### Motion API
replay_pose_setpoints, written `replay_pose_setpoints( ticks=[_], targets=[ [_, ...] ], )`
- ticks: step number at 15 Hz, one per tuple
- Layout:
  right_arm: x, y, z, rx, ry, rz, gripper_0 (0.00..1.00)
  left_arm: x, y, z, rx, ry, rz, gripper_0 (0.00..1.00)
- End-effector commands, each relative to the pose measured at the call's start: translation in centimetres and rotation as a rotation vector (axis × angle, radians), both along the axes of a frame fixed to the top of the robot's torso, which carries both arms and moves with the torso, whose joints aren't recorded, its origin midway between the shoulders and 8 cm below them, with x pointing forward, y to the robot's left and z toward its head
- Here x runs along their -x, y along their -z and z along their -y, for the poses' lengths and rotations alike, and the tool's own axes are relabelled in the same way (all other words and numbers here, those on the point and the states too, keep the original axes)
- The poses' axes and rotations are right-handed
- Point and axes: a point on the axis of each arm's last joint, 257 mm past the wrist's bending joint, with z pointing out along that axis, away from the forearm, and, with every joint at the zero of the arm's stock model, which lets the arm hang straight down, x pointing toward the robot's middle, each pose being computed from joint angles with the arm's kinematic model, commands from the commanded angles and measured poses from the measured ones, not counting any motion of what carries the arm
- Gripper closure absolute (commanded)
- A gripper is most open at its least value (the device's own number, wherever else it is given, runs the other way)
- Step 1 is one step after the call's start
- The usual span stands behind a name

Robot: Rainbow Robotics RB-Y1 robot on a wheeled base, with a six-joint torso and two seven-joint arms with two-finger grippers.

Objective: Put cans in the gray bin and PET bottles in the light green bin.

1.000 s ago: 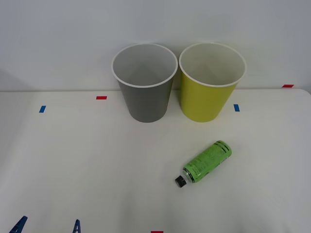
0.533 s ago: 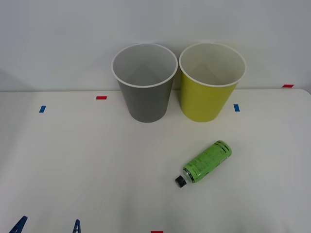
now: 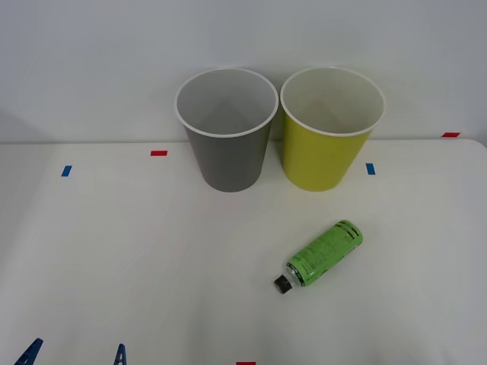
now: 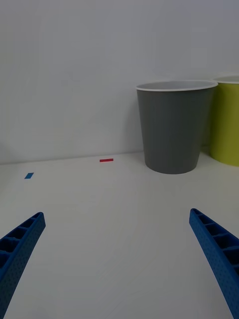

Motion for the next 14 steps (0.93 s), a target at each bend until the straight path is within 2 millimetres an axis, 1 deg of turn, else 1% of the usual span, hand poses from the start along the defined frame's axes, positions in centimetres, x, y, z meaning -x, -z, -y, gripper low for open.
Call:
replay_pose_setpoints(
  ticks=[1,14],
  targets=[
    [0.00,0.00,0.00,0.000,0.000,0.000,0.00,0.00,0.00,0.00,0.000,0.000,0.000,0.00],
    [0.00,0.00,0.00,0.000,0.000,0.000,0.00,0.00,0.00,0.00,0.000,0.000,0.000,0.00]
  ],
)
